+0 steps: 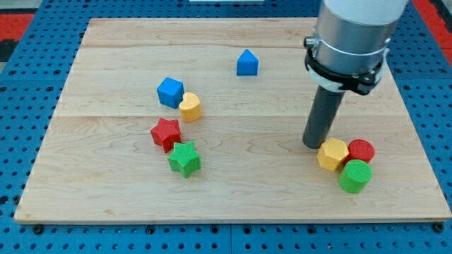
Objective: Push the blue cube and heart to the bottom vertical of the blue triangle
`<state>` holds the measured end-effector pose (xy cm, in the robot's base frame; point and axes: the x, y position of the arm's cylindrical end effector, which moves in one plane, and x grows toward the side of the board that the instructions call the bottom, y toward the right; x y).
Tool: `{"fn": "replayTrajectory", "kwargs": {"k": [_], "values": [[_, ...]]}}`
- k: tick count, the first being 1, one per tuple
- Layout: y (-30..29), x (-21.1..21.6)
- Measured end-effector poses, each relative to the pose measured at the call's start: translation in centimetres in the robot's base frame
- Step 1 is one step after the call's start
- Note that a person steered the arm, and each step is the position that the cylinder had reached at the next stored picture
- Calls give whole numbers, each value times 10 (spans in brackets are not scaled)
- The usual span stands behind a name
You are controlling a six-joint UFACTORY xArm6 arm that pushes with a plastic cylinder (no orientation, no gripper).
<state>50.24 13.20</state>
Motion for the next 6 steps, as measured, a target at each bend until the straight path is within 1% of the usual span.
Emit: {"fn": "replayTrajectory", "kwargs": {"k": [1, 2, 3, 4, 5, 6], "values": [[-67, -22], [-120, -93], [-188, -147], [-289, -154], [-244, -113], [-157, -75]]}}
